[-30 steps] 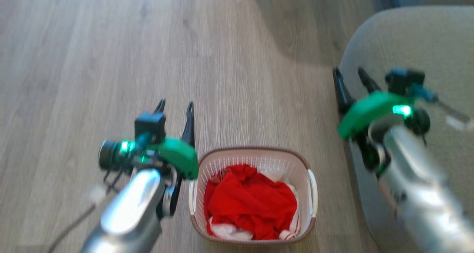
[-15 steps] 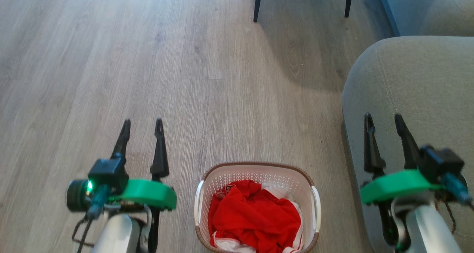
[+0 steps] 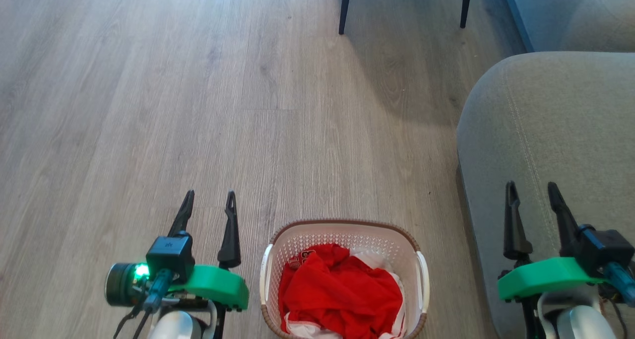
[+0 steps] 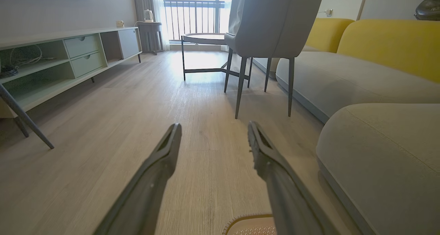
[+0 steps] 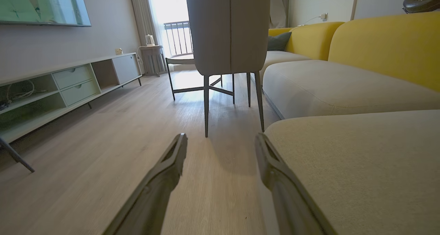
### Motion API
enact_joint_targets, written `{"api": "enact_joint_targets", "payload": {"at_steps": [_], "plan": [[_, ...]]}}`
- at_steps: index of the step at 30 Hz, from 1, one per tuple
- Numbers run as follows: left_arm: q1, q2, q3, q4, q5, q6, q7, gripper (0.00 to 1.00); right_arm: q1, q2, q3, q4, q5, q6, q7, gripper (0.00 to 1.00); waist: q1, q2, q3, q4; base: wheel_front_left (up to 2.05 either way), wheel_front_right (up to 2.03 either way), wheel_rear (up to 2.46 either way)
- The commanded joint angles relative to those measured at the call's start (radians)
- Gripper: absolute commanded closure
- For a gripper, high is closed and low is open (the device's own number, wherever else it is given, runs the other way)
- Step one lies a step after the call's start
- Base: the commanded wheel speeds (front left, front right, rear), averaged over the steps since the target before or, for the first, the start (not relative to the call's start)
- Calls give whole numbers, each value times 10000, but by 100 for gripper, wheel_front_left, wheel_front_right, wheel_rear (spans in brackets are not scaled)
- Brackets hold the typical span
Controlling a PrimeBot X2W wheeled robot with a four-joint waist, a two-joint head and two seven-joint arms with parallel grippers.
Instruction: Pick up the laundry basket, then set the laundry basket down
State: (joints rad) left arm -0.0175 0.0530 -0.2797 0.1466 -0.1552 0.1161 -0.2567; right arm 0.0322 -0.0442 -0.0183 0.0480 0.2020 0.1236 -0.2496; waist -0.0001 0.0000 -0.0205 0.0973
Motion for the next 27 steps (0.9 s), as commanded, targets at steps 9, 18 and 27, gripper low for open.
{"api": "enact_joint_targets", "payload": {"at_steps": [9, 18, 27], "plan": [[-366, -27, 312, -685, 4, -84, -51, 0, -275, -61, 63, -446, 16, 71, -122, 0, 1, 0, -20, -41, 0, 0, 0], [-341, -27, 366, -632, -145, -168, -51, 0, -250, -61, -17, -446, 53, 71, -122, 0, 1, 0, -34, -30, 0, 0, 0], [-349, -27, 414, -564, -250, -239, -51, 0, -262, -61, -61, -420, 119, 71, -122, 0, 1, 0, -43, 2, 0, 0, 0]]}}
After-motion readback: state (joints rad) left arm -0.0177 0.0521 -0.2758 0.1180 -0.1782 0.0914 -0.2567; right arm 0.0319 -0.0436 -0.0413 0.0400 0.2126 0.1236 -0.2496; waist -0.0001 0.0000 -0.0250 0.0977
